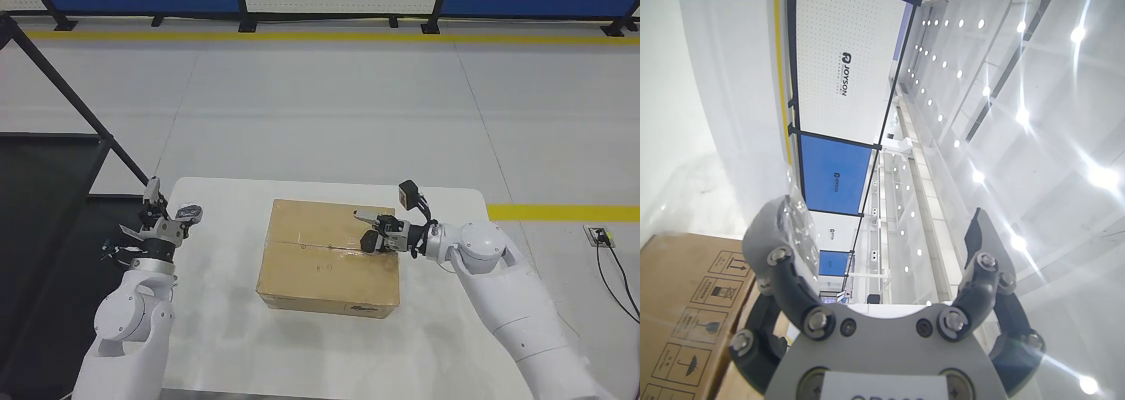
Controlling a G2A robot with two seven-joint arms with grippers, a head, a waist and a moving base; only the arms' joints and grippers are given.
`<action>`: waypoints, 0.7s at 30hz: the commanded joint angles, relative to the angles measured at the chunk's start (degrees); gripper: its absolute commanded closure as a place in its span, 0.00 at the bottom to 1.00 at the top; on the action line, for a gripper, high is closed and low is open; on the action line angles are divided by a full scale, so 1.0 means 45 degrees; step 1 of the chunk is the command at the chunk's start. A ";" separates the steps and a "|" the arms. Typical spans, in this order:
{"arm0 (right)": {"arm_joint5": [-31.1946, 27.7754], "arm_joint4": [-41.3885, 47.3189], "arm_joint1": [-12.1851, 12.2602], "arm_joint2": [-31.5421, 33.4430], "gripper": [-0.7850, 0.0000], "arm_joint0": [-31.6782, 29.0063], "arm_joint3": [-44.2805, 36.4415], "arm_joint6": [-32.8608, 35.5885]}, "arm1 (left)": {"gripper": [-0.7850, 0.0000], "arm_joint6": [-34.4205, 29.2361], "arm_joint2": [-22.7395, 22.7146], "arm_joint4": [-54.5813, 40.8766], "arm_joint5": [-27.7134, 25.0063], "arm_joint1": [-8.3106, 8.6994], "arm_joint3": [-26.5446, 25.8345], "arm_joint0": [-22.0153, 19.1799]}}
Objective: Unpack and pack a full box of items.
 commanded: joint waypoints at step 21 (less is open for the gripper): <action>-0.0146 0.0128 0.0387 0.0980 0.00 -0.0847 -0.0740 -0.0074 | 0.00 0.0430 0.1491 0.3303 0.0917 -0.0088 -0.3165 -0.0169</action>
